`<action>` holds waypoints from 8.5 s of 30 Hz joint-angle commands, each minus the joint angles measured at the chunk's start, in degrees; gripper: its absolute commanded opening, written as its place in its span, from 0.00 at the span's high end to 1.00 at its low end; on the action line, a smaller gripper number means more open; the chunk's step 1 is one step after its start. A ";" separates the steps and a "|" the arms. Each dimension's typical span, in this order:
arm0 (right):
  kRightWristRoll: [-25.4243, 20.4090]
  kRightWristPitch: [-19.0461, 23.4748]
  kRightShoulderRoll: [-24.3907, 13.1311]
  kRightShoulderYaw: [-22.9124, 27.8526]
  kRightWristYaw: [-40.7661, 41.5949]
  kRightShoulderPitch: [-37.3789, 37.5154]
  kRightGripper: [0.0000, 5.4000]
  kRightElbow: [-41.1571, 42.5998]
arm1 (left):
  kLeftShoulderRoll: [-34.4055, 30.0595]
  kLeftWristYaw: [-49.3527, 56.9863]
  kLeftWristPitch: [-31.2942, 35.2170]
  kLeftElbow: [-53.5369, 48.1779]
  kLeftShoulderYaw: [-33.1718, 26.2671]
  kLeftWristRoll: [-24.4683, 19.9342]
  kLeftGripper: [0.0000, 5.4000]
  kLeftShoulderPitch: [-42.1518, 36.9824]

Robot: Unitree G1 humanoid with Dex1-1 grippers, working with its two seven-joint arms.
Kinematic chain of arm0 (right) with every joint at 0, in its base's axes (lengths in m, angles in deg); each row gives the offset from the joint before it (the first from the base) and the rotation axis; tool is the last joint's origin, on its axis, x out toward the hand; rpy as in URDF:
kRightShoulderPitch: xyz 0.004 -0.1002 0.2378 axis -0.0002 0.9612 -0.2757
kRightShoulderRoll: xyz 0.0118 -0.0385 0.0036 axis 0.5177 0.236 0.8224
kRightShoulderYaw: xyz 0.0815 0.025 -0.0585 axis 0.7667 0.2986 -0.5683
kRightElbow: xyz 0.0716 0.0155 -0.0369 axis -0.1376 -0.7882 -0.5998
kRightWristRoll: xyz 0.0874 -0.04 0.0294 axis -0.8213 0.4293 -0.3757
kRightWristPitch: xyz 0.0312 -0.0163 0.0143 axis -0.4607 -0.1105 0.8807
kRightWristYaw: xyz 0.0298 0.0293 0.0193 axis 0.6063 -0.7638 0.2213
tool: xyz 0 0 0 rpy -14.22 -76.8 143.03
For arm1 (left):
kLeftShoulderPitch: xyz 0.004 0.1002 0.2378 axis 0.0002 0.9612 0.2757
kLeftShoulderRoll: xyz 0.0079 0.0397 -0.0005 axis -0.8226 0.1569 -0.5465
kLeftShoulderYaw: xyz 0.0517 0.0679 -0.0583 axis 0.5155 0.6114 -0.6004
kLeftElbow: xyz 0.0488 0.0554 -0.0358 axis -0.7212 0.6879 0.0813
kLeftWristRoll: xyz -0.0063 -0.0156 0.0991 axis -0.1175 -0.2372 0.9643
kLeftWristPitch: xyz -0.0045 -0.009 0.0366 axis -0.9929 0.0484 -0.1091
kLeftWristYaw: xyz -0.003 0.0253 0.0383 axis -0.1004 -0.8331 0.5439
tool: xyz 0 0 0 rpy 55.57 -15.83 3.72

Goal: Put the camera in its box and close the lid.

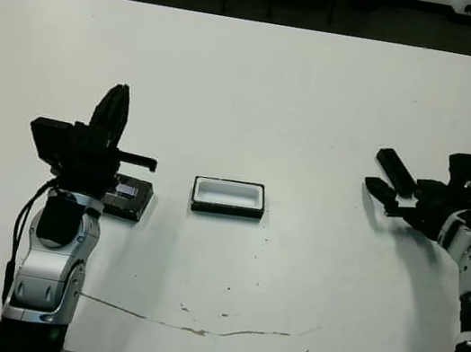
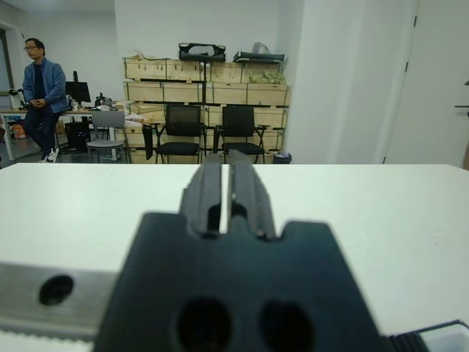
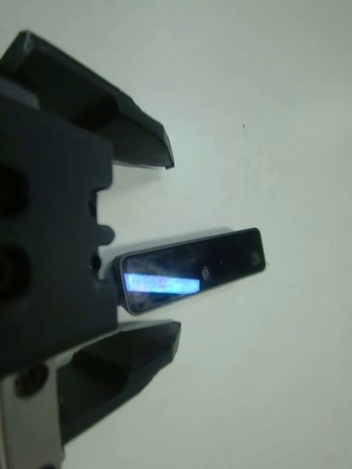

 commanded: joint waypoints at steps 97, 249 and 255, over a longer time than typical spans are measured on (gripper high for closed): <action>6.08 6.35 -3.14 -35.30 44.63 -14.78 0.89 23.51 | -0.69 0.60 0.73 0.17 0.00 0.49 1.00 1.95; -1.20 -0.57 12.31 -3.17 -5.00 10.38 1.00 47.30 | -11.34 -5.78 5.03 -9.67 -6.39 -2.76 1.00 1.63; -4.33 2.50 10.40 -0.76 -4.98 10.58 1.00 47.45 | -25.78 -18.31 15.81 -18.00 -12.80 -10.35 1.00 5.74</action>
